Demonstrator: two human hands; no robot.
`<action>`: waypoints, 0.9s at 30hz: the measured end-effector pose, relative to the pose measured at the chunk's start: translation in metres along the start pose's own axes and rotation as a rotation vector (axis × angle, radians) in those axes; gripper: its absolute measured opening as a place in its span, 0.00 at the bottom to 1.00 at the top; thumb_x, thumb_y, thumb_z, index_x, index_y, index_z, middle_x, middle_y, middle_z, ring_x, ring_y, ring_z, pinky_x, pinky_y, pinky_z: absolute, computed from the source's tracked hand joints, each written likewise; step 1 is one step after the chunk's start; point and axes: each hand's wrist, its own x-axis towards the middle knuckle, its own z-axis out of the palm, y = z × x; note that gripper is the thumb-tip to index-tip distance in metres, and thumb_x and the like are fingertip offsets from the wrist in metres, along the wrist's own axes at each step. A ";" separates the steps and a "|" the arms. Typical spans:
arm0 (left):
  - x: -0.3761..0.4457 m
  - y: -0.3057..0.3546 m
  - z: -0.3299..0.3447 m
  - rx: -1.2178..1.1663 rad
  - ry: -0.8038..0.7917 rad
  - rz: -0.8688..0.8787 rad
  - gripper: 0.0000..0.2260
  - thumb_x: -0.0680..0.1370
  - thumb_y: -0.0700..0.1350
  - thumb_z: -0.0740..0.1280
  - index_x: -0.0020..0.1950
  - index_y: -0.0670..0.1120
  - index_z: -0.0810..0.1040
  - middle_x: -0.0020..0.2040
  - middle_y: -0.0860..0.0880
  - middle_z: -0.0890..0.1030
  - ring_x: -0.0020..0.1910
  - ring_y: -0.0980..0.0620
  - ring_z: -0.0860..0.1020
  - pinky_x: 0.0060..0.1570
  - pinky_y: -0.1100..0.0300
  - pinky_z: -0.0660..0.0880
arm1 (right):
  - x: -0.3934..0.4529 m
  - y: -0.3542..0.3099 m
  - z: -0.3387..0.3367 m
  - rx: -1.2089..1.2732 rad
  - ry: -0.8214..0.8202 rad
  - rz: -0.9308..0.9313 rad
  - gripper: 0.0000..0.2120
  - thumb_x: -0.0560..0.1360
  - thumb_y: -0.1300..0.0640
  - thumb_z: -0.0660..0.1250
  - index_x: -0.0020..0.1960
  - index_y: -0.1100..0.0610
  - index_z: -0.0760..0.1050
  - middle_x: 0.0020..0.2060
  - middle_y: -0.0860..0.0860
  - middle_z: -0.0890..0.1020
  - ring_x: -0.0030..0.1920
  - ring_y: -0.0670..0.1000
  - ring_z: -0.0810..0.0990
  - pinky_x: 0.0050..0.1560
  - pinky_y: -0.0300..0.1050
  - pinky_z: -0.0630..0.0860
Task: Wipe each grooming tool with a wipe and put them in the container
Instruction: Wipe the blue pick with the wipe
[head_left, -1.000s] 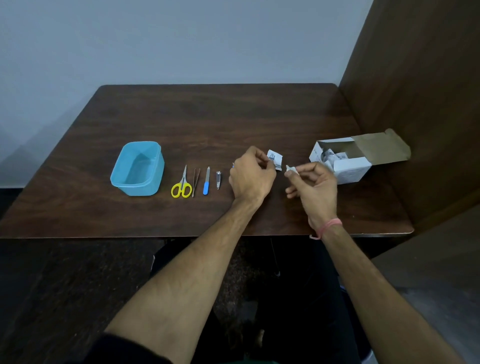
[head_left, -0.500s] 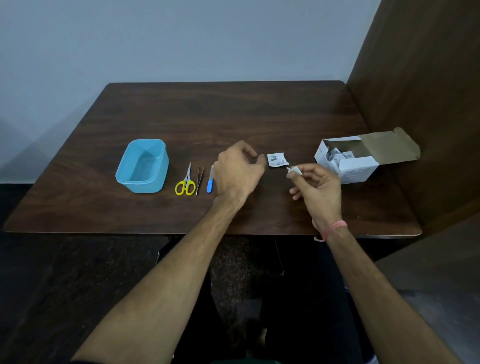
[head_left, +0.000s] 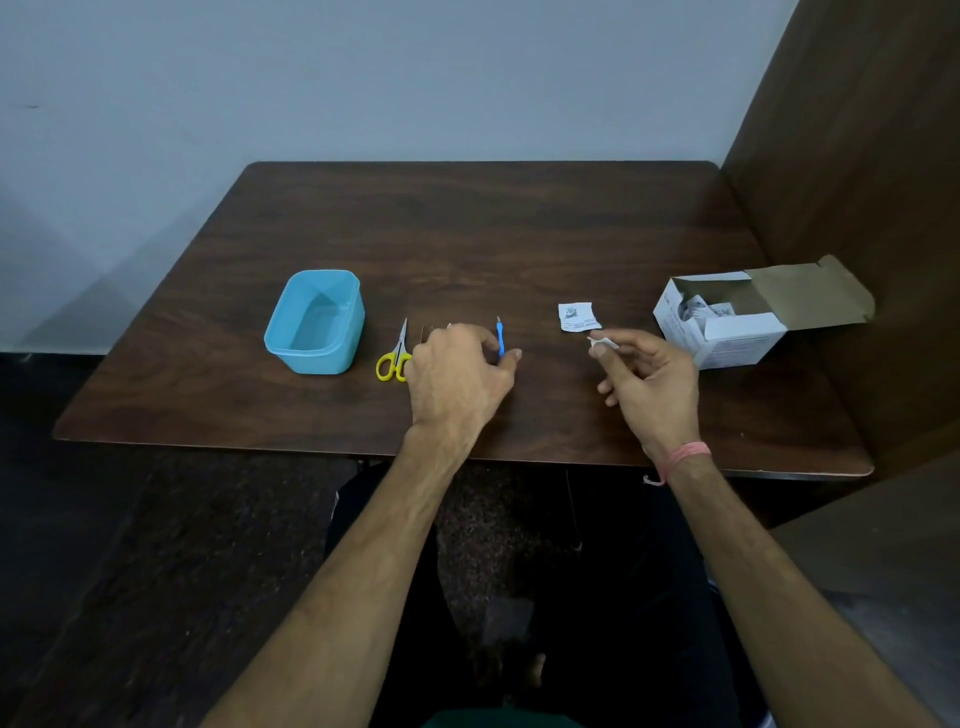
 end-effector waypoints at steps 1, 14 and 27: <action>0.000 0.001 0.002 0.026 -0.013 0.001 0.16 0.78 0.68 0.75 0.48 0.57 0.89 0.43 0.53 0.87 0.49 0.46 0.86 0.44 0.53 0.78 | 0.000 0.000 0.000 -0.009 -0.002 0.002 0.07 0.82 0.61 0.76 0.58 0.54 0.88 0.46 0.51 0.90 0.31 0.48 0.82 0.30 0.40 0.79; -0.015 0.009 0.003 -0.065 -0.047 -0.057 0.06 0.81 0.57 0.77 0.52 0.56 0.90 0.43 0.55 0.88 0.49 0.47 0.88 0.49 0.51 0.85 | -0.003 -0.004 0.002 -0.111 -0.031 -0.013 0.09 0.82 0.60 0.75 0.55 0.47 0.89 0.44 0.48 0.90 0.34 0.50 0.84 0.35 0.44 0.83; -0.073 -0.010 -0.015 -0.595 -0.006 -0.097 0.04 0.79 0.54 0.80 0.48 0.56 0.91 0.28 0.58 0.75 0.27 0.57 0.74 0.34 0.69 0.70 | -0.016 -0.017 0.045 0.298 -0.225 0.104 0.08 0.82 0.58 0.75 0.56 0.62 0.89 0.50 0.58 0.90 0.31 0.50 0.80 0.30 0.42 0.79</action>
